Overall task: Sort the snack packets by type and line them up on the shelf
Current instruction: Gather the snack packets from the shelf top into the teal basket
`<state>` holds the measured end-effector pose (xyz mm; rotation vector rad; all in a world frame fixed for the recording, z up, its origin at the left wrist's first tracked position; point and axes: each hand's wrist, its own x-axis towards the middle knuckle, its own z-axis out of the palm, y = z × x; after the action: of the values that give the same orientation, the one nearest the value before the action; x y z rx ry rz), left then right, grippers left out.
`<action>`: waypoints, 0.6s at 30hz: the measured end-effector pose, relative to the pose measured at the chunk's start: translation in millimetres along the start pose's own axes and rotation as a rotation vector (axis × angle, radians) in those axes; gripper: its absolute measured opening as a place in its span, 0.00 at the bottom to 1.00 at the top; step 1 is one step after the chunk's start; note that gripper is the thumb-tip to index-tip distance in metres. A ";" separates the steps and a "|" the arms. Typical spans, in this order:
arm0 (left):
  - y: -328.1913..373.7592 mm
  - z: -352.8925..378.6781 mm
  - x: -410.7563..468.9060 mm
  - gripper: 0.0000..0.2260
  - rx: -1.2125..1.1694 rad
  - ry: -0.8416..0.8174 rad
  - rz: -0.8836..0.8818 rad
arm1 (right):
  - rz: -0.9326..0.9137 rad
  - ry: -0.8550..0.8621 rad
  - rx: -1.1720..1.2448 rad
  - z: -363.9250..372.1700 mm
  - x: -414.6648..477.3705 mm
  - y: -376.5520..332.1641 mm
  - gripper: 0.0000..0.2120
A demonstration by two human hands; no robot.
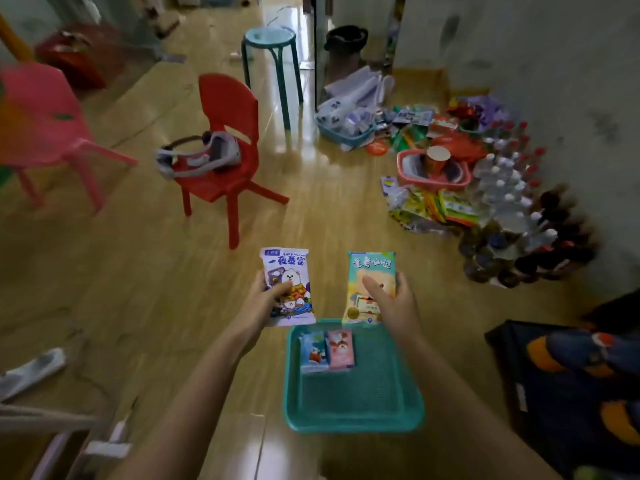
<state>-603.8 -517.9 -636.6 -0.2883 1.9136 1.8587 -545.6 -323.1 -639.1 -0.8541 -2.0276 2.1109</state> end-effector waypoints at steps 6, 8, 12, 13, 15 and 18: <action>-169.1 -1.5 103.6 0.11 0.093 -0.059 -0.044 | 0.076 -0.037 -0.034 13.9 73.5 172.1 0.12; -218.3 -0.4 137.1 0.13 0.120 -0.072 -0.055 | 0.081 -0.036 -0.035 15.8 96.9 220.6 0.09; -294.2 4.7 184.0 0.12 0.177 -0.112 -0.101 | 0.104 -0.022 -0.075 18.9 129.5 301.2 0.11; -310.4 5.9 193.2 0.11 0.187 -0.105 -0.111 | 0.114 -0.017 -0.087 20.3 136.1 317.8 0.12; -336.5 9.0 209.1 0.11 0.228 -0.060 -0.120 | 0.126 -0.014 -0.118 22.4 147.6 344.8 0.12; -364.8 14.1 224.0 0.10 0.333 -0.015 -0.129 | 0.142 -0.013 -0.179 22.8 160.2 375.2 0.11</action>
<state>-632.4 -492.8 -1063.2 -0.2798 2.0994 1.4273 -574.8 -316.2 -1046.7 -1.0411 -2.2524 2.0303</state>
